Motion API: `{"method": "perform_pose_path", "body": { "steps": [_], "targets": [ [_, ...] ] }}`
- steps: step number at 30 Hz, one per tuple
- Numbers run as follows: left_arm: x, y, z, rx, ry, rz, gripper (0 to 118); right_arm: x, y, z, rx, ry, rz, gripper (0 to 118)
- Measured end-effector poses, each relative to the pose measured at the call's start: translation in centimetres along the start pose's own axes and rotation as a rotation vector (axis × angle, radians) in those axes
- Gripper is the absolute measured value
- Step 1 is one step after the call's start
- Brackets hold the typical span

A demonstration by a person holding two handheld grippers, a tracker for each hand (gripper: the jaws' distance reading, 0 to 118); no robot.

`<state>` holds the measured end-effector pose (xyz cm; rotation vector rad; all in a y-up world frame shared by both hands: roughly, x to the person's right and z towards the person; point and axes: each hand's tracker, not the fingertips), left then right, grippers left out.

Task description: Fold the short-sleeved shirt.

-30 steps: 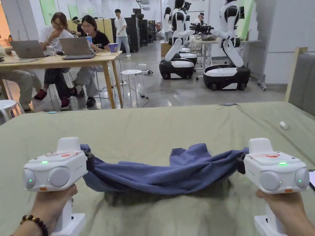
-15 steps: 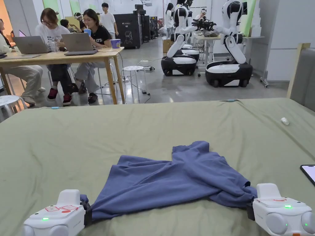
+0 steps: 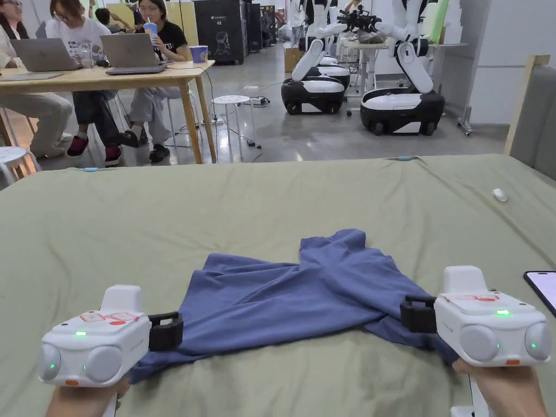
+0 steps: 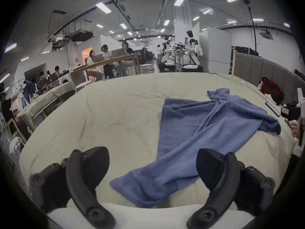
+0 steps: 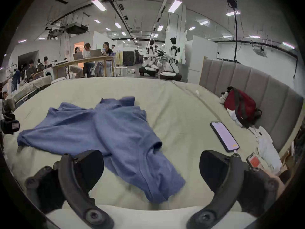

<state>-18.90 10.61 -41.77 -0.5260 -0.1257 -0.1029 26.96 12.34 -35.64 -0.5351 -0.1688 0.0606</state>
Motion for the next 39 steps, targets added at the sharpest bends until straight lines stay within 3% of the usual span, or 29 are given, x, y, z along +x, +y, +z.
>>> {"method": "perform_pose_path", "body": {
  "steps": [1, 2, 3, 4, 5, 12, 13, 14, 15, 16, 19, 26, 28, 30, 32, 34, 39],
  "targets": [
    [-0.1, 0.2, 0.1, 0.007, -0.010, 0.012, 82, -0.3, 0.3, 0.1, 0.001, 0.013, 0.002, 96],
    [0.2, 0.2, 0.5, 0.007, -0.006, 0.016, 59, -0.6, 0.5, 0.2, 0.002, 0.026, 0.003, 74],
    [0.2, 0.3, 0.5, 0.007, -0.001, 0.018, 24, -0.8, 0.6, 0.2, 0.003, 0.030, 0.005, 37],
    [0.1, 0.3, 0.6, 0.006, 0.005, 0.015, 4, -1.1, 0.5, 0.0, 0.002, 0.036, 0.014, 16],
    [0.1, 0.2, 0.8, 0.008, 0.005, 0.013, 0, -1.4, 0.5, 0.1, 0.001, 0.035, 0.018, 9],
    [-1.2, 0.1, 2.4, -0.007, 0.036, 0.063, 4, -1.9, 0.2, 0.4, 0.000, 0.079, 0.022, 4],
    [-1.5, 0.1, 2.3, -0.020, 0.039, 0.070, 21, -2.0, 0.2, 0.4, -0.002, 0.086, 0.020, 4],
    [-1.8, -0.1, 2.3, -0.035, 0.036, 0.078, 49, -2.0, 0.1, 0.4, -0.004, 0.089, 0.020, 4],
    [-2.0, -0.2, 2.2, -0.046, 0.029, 0.080, 84, -2.1, 0.1, 0.4, -0.003, 0.091, 0.022, 4],
    [-2.1, -0.5, 2.0, -0.070, 0.026, 0.076, 101, -2.5, 0.1, 0.5, -0.003, 0.091, 0.027, 4],
    [-2.0, -1.4, 1.8, -0.103, 0.016, 0.060, 106, -2.8, 0.1, 0.4, -0.011, 0.101, 0.030, 4],
    [-2.0, -3.6, 0.0, -0.214, 0.024, 0.060, 94, -3.9, -0.2, -0.3, -0.021, 0.124, 0.047, 4],
    [-1.9, -4.1, -0.3, -0.227, -0.001, 0.071, 69, -3.6, -0.3, -0.7, -0.025, 0.125, 0.050, 4],
    [-1.8, -4.6, -0.9, -0.227, -0.066, 0.079, 31, -3.6, -0.4, -0.8, -0.029, 0.131, 0.050, 4],
    [-0.5, -4.4, -0.4, -0.193, -0.086, 0.009, 6, -3.6, -0.3, -0.6, -0.028, 0.136, 0.057, 4],
    [0.4, -4.2, -0.3, -0.179, -0.053, -0.055, 6, -3.5, -0.3, -0.7, -0.030, 0.139, 0.064, 4],
    [-0.2, -3.2, -0.4, -0.135, -0.067, 0.008, 6, -3.0, 0.0, -1.0, -0.029, 0.152, 0.059, 4]
  ]
}}
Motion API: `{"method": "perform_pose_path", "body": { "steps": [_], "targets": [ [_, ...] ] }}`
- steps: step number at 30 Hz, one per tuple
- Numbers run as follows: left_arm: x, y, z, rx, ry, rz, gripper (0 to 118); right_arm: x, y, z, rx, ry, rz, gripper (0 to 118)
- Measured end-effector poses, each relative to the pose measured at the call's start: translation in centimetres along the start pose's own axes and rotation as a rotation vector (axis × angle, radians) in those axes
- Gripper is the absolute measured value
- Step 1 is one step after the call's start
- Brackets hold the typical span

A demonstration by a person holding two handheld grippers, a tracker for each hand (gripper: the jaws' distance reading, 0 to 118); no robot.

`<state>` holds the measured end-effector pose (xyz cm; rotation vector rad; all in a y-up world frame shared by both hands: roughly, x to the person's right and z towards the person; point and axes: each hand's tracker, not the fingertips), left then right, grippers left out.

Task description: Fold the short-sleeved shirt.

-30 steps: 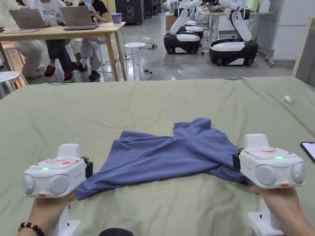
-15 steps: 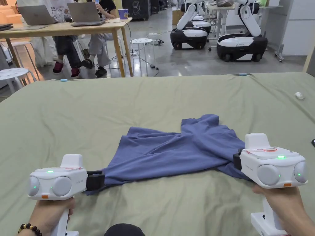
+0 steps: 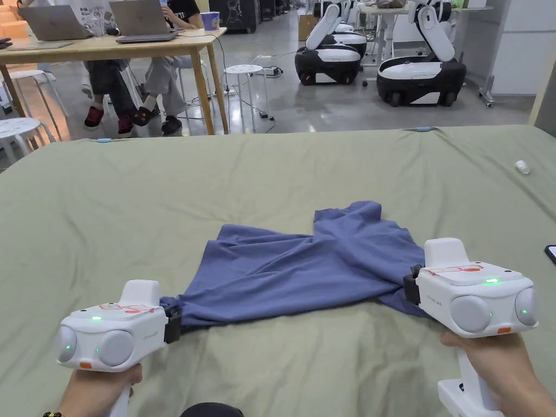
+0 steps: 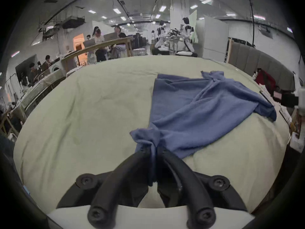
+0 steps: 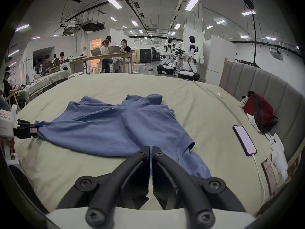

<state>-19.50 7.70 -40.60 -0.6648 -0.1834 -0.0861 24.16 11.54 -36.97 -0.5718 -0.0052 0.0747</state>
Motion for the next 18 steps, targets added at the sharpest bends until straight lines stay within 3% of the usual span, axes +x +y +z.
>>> {"method": "perform_pose_path", "body": {
  "steps": [8, 15, 16, 18],
  "targets": [
    [0.3, 3.0, -0.4, 0.029, 0.001, 0.006, 6, 2.3, 3.6, -3.4, 0.008, 0.020, 0.014, 4],
    [1.4, 6.3, -2.6, 0.029, 0.001, 0.009, 6, 4.5, 10.5, -9.9, -0.040, 0.122, 0.011, 7],
    [1.5, 6.5, -3.0, 0.024, -0.001, 0.005, 6, 4.9, 11.5, -11.4, -0.056, 0.134, -0.013, 18],
    [1.5, 6.6, -3.8, 0.015, 0.001, 0.006, 6, 5.5, 13.1, -13.6, -0.115, 0.151, -0.022, 61]
  ]
}}
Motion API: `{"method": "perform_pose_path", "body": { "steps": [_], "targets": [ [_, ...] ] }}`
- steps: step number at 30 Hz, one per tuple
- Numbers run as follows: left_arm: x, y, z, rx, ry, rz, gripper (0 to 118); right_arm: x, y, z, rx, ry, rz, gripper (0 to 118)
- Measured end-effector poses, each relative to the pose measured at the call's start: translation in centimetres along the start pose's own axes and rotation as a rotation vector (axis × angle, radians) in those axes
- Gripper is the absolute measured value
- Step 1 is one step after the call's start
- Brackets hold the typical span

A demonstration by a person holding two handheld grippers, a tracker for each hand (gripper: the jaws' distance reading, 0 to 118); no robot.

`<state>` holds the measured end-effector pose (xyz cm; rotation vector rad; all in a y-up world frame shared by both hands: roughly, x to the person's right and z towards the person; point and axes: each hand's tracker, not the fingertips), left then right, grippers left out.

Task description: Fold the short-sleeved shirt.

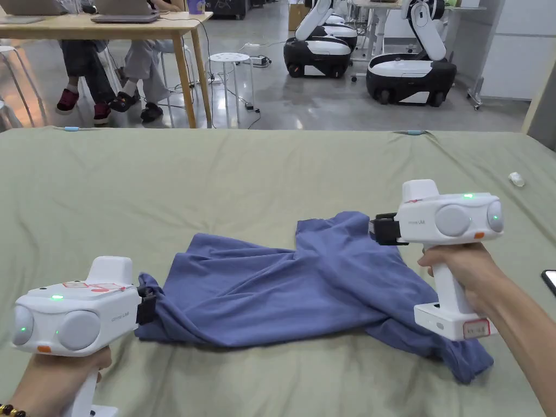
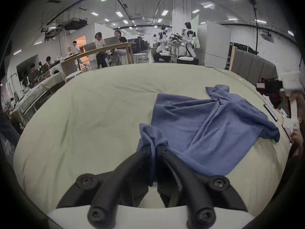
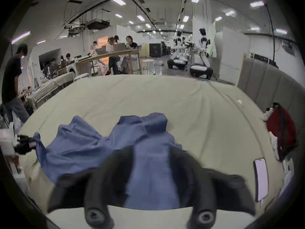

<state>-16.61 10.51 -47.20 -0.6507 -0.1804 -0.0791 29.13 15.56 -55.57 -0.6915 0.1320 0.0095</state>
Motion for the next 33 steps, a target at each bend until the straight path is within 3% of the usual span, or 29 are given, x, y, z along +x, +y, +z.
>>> {"method": "perform_pose_path", "body": {
  "steps": [1, 7, 13, 16, 18, 19, 22, 26, 33],
  "targets": [
    [0.0, -0.1, -0.4, -0.007, 0.001, 0.004, 6, 0.3, 0.9, -1.4, -0.015, -0.014, 0.014, 67],
    [-0.7, -0.6, -1.9, -0.029, -0.013, 0.025, 6, 2.8, 3.4, -10.7, -0.170, -0.051, 0.101, 67],
    [-1.0, -0.4, -3.1, -0.038, -0.016, 0.035, 6, 3.0, 2.3, -15.8, -0.290, -0.058, 0.178, 66],
    [-0.7, -0.3, -3.1, -0.035, -0.021, 0.030, 6, 3.1, 2.0, -16.1, -0.311, -0.035, 0.146, 51],
    [-0.4, -0.3, -3.1, -0.035, -0.018, 0.021, 6, 3.1, 2.3, -15.6, -0.310, -0.020, 0.142, 13],
    [-0.4, -0.3, -3.2, -0.035, -0.022, 0.017, 6, 2.7, 2.4, -14.9, -0.306, -0.015, 0.158, 3],
    [-0.3, -0.2, -3.2, -0.035, -0.016, 0.015, 6, 2.0, 2.7, -13.7, -0.277, -0.043, 0.204, 3],
    [-0.1, -0.1, -2.7, -0.028, -0.010, 0.016, 6, 2.2, 3.3, -11.9, -0.180, -0.012, 0.157, 3],
    [-0.2, 2.3, -0.7, 0.015, -0.004, 0.027, 6, -0.1, 5.8, -1.9, -0.004, -0.026, 0.167, 3]
  ]
}}
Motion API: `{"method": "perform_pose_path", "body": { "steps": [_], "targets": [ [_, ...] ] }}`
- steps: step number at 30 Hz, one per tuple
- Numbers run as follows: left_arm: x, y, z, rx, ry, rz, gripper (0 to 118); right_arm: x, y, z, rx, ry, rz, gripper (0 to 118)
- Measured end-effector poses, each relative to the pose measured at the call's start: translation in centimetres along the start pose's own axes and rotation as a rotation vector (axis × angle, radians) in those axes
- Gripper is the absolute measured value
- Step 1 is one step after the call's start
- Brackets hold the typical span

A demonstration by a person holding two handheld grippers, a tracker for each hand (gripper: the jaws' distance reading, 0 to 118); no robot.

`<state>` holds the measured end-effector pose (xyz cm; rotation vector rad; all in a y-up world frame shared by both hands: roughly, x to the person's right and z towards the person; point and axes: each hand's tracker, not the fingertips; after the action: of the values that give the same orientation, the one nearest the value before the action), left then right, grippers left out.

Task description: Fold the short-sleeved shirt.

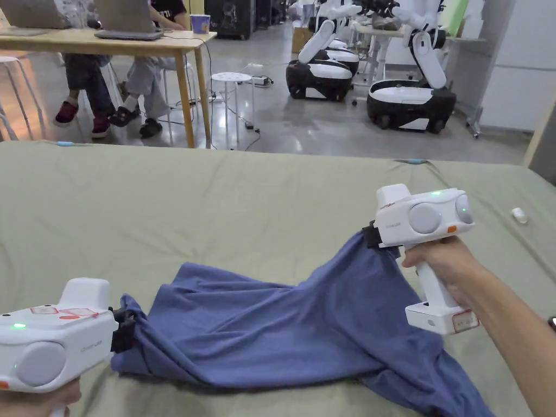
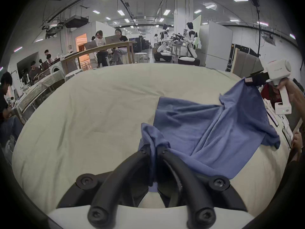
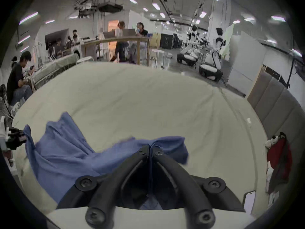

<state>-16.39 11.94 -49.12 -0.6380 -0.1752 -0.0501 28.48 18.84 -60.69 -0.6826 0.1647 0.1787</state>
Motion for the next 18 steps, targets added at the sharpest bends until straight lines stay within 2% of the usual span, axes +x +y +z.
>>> {"method": "perform_pose_path", "body": {
  "steps": [5, 10, 13, 16, 18],
  "targets": [
    [0.3, 5.9, 1.9, 0.115, 0.018, 0.001, 6, 0.1, 3.4, 4.5, 0.136, -0.125, 0.067, 3],
    [0.8, 13.1, 2.7, 0.199, 0.055, -0.019, 6, 0.1, 6.9, 8.4, 0.239, -0.363, 0.155, 3],
    [1.0, 17.3, 2.1, 0.225, 0.090, -0.026, 6, 1.0, 8.4, 9.6, 0.280, -0.448, 0.131, 3],
    [1.2, 21.5, 1.3, 0.272, 0.079, -0.023, 6, 2.6, 10.2, 9.9, 0.316, -0.454, 0.059, 3],
    [1.7, 24.6, 1.0, 0.282, 0.087, -0.022, 6, 3.5, 11.8, 10.3, 0.361, -0.507, 0.055, 3]
  ]
}}
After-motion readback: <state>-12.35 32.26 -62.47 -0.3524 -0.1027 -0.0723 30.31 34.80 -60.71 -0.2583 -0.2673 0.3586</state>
